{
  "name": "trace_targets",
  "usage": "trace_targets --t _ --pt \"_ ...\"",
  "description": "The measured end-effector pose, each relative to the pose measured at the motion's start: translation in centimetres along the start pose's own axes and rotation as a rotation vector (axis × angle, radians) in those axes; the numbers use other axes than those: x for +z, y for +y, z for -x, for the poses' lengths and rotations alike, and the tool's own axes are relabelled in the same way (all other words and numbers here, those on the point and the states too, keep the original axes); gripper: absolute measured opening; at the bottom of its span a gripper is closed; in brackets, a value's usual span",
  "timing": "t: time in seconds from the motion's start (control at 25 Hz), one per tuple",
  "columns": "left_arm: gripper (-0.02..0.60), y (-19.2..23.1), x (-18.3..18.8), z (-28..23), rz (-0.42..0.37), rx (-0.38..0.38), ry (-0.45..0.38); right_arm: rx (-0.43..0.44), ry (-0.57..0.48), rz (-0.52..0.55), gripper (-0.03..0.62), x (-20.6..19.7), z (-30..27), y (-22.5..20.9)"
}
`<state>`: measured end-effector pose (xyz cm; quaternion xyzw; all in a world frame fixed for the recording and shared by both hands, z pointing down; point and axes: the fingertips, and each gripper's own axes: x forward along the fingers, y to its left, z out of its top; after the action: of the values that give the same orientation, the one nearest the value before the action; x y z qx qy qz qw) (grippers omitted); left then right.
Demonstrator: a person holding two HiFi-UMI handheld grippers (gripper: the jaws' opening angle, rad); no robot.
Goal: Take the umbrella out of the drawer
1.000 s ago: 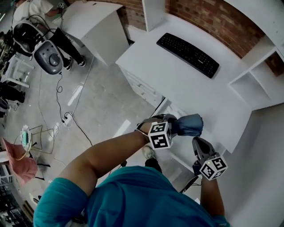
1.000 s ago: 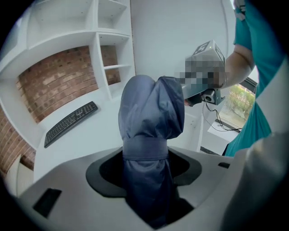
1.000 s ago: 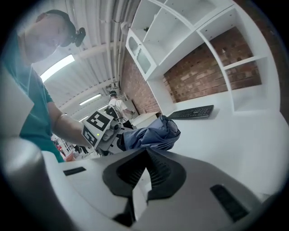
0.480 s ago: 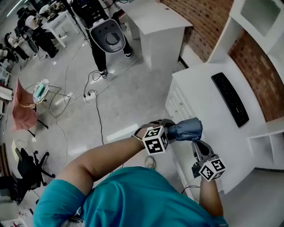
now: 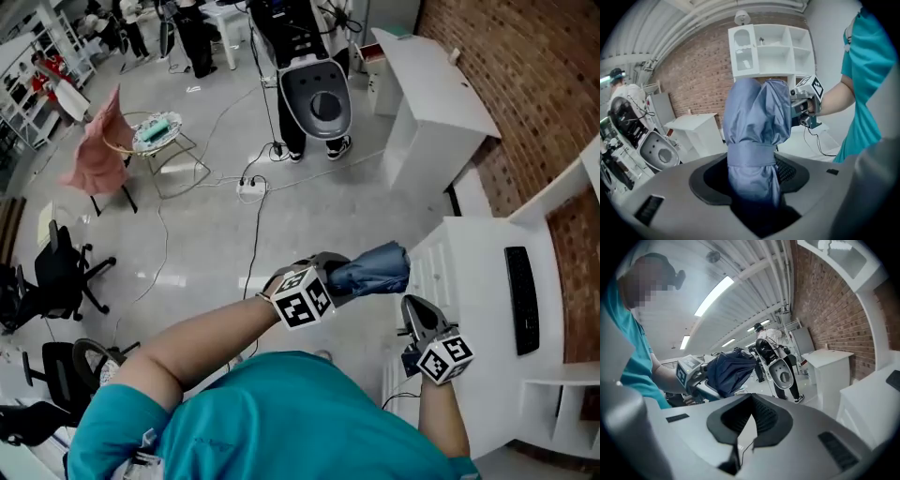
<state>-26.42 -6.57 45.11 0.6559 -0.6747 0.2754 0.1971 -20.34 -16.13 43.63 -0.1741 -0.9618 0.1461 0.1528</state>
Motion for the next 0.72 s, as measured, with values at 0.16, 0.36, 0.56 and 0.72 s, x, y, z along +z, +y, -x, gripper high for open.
trace_targets --t 0.16,0.36,0.56,0.72 --pt "0.262 3.2 -4.0 7.2 0.096 0.113 -0.033 0.1 0.017 0.046 0.021 1.2 -5.3 4.9" --pt "0.264 5.5 -9.3 16.0 0.216 0.234 -0.097 0.188 0.036 0.085 0.021 1.7 -10.8 11.2" --pt "0.264 6.5 -14.5 23.7 0.342 0.318 -0.167 0.268 0.06 0.118 0.021 2.0 -15.2 17.5" --pt "0.264 6.8 -18.0 28.3 0.418 0.368 -0.234 0.315 0.078 0.152 0.021 2.1 -18.2 21.2"
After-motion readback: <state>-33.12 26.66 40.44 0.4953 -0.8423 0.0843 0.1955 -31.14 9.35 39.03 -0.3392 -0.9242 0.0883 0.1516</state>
